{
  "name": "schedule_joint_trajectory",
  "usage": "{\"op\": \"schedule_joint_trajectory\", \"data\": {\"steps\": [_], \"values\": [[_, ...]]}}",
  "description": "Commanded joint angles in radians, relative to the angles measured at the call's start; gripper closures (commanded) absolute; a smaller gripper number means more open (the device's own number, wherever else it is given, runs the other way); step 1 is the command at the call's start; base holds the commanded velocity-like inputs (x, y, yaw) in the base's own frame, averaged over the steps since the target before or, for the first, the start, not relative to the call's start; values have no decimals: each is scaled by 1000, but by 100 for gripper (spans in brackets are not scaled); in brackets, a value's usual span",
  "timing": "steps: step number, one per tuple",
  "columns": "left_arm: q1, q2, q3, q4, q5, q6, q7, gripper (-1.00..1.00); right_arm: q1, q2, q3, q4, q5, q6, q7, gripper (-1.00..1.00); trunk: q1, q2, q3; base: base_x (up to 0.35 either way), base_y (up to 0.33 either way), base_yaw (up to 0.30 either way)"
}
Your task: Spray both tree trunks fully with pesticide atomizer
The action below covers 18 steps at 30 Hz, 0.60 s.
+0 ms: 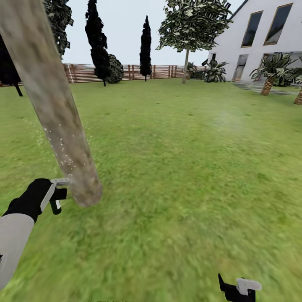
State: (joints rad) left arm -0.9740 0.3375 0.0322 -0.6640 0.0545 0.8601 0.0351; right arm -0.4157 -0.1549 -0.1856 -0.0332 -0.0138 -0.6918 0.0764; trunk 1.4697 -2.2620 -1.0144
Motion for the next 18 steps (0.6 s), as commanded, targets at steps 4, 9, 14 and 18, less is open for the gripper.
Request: {"op": "schedule_joint_trajectory", "data": {"steps": [4,9,14,18], "values": [[0,-1,0,0,-1,0,0,100,0,0,0,0,-1,0,0,-100,0,0,0,3,-272,231],[0,-2,1,1,-1,0,0,100,0,0,0,-1,-2,0,0,-100,0,0,0,0,-273,21],[0,-1,0,1,-2,0,0,100,0,0,0,0,-2,0,-1,-100,0,0,0,0,-273,11],[-10,-18,-4,-3,1,4,43,100,0,0,0,-1,-2,0,-1,-100,0,0,0,0,-273,234]]}}
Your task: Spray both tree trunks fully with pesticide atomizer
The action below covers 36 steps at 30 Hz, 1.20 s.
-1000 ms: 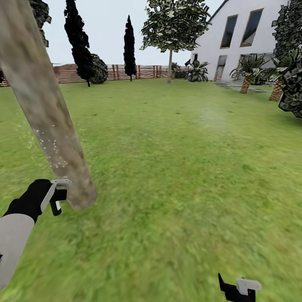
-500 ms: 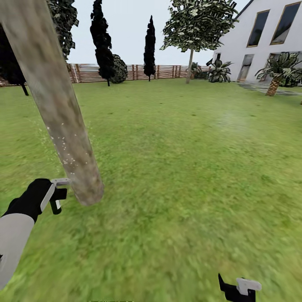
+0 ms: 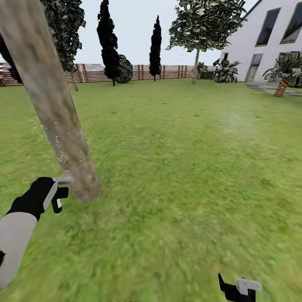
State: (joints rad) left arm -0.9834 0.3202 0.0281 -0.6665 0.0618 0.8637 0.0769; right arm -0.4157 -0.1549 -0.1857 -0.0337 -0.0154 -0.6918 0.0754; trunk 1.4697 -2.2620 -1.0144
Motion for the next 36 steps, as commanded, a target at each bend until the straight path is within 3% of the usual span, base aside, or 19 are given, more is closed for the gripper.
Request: {"op": "schedule_joint_trajectory", "data": {"steps": [1,3,8,12,15,20,24,26,29,31,32,34,36], "values": [[-3,-14,-2,-1,-6,3,14,100,0,0,0,0,0,0,0,-100,0,0,0,0,-273,272],[-9,-28,-3,-2,-5,9,27,100,0,0,0,0,0,0,0,-100,0,0,0,0,-273,276],[-28,-32,-2,-2,-5,21,30,100,0,0,0,0,1,0,1,-100,0,0,0,81,-269,247],[-144,-33,-4,-2,-9,124,30,100,0,0,0,0,0,0,1,-100,0,0,0,205,-224,18],[-221,-32,-8,-3,-14,141,29,100,0,0,0,0,0,0,1,-100,0,0,0,211,-182,1],[-251,-17,-8,-121,-14,155,29,100,0,0,0,0,0,0,1,-100,0,0,0,35,-26,0],[-255,-18,-8,-139,-14,158,28,100,0,0,0,0,0,0,1,-100,0,0,0,0,0,0],[-314,-15,-9,-130,-11,166,20,100,0,0,0,0,0,0,1,-100,0,0,0,0,0,0],[-344,-14,-13,-122,-13,171,17,100,0,-1,0,0,-1,0,1,-100,0,0,0,0,0,0],[-337,-19,-38,-122,-14,172,17,100,0,-1,0,-1,-1,0,1,-100,0,0,0,0,0,0],[-334,-20,-96,-122,-13,172,17,100,0,-1,0,0,-1,0,0,-100,0,0,0,0,0,0],[-332,-20,-160,-122,-11,171,17,100,0,-1,0,0,-1,0,0,-100,0,0,0,0,0,0],[-333,-16,-169,-128,-5,172,17,100,0,-2,0,0,-1,0,0,-100,0,0,0,10,0,0]]}}
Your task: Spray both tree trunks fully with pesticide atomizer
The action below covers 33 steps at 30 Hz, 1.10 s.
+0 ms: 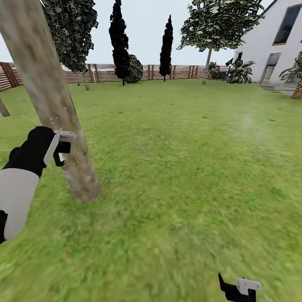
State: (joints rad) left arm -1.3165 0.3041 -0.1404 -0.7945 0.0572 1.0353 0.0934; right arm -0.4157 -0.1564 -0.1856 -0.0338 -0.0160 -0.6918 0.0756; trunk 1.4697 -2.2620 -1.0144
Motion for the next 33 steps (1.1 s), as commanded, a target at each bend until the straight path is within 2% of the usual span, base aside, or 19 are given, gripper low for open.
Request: {"op": "schedule_joint_trajectory", "data": {"steps": [1,7,16,27,33], "values": [[-2,1,0,-2,1,0,0,100,0,0,0,0,0,0,0,-100,0,0,0,129,-71,0],[-6,1,2,-7,4,0,0,100,0,0,0,-1,1,0,1,-100,0,0,0,149,-198,1],[-9,1,2,-8,3,0,0,100,0,0,0,-2,0,0,1,-100,0,0,0,0,-274,270],[-8,1,4,-2,1,-1,0,100,0,1,0,-2,1,0,1,-100,0,0,0,1,-275,18],[-2,3,5,7,1,-1,0,100,0,2,0,-2,1,0,1,-100,0,0,0,181,-224,240]]}}
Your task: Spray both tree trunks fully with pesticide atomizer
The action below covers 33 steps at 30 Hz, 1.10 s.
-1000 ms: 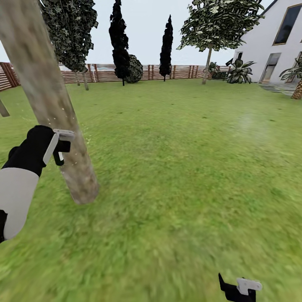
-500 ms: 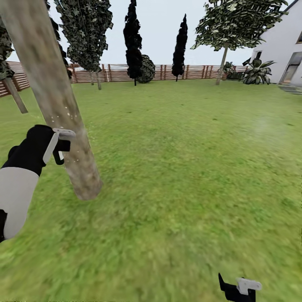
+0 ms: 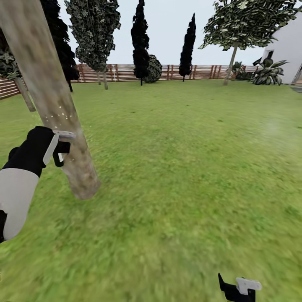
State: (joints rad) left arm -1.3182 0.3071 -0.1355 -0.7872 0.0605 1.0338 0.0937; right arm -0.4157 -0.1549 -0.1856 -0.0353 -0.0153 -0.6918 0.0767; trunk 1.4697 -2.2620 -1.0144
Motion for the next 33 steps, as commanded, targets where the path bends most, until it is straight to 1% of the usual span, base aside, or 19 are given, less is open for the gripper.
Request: {"op": "schedule_joint_trajectory", "data": {"steps": [1,5,6,8,10,11,14,15,17,18,19,20,21,22,23,25,27,31,33], "values": [[6,2,0,11,-2,-1,1,100,0,0,0,0,0,0,0,-100,0,0,0,240,-188,276],[10,6,0,159,5,-12,-2,100,0,0,0,0,0,0,0,-100,0,0,0,242,-187,276],[14,5,0,186,32,-16,-3,100,0,0,0,0,0,0,0,-100,0,0,0,242,-187,276],[35,5,0,201,96,-34,-2,100,0,0,0,0,0,0,0,-100,0,0,0,242,-187,253],[66,6,0,205,134,-48,-1,100,0,0,0,1,0,0,0,-100,0,0,0,240,-175,100],[70,6,0,205,146,-65,-1,100,0,0,0,1,0,0,0,-100,0,0,0,141,-94,20],[72,3,1,191,217,-79,4,100,0,0,0,1,1,0,0,-100,0,0,0,43,-28,6],[71,4,0,180,227,-77,6,100,0,0,0,1,1,0,0,-100,0,0,0,10,-6,1],[65,6,1,133,235,-70,8,100,0,0,0,1,1,0,0,-100,0,0,0,4,-2,1],[66,6,34,84,235,-58,10,100,0,0,0,2,1,0,0,-100,0,0,0,1,-1,0],[71,7,90,28,229,-43,10,100,0,0,0,2,1,0,0,-100,0,0,0,0,0,0],[142,26,157,-60,224,-39,12,100,0,0,0,2,1,0,0,-100,0,0,0,0,0,0],[194,29,162,-106,223,-41,12,100,0,0,0,2,0,0,0,-100,0,0,0,0,0,0],[233,29,156,-137,224,-41,11,100,0,0,0,2,0,0,-1,-100,0,0,0,0,0,0],[245,28,154,-146,224,-39,11,100,0,0,0,2,0,0,-1,-100,0,0,0,0,0,0],[290,29,154,-152,222,-42,11,100,0,0,0,2,0,0,-1,-100,0,0,0,0,0,0],[306,28,155,-153,223,-43,10,100,0,0,0,2,0,0,-1,-100,0,0,0,0,-43,0],[309,27,155,-150,223,-44,12,100,0,0,0,2,0,0,0,-100,0,0,0,0,-236,9],[309,25,155,-153,223,-44,12,100,0,0,0,2,0,0,0,-100,0,0,0,0,-272,215]]}}
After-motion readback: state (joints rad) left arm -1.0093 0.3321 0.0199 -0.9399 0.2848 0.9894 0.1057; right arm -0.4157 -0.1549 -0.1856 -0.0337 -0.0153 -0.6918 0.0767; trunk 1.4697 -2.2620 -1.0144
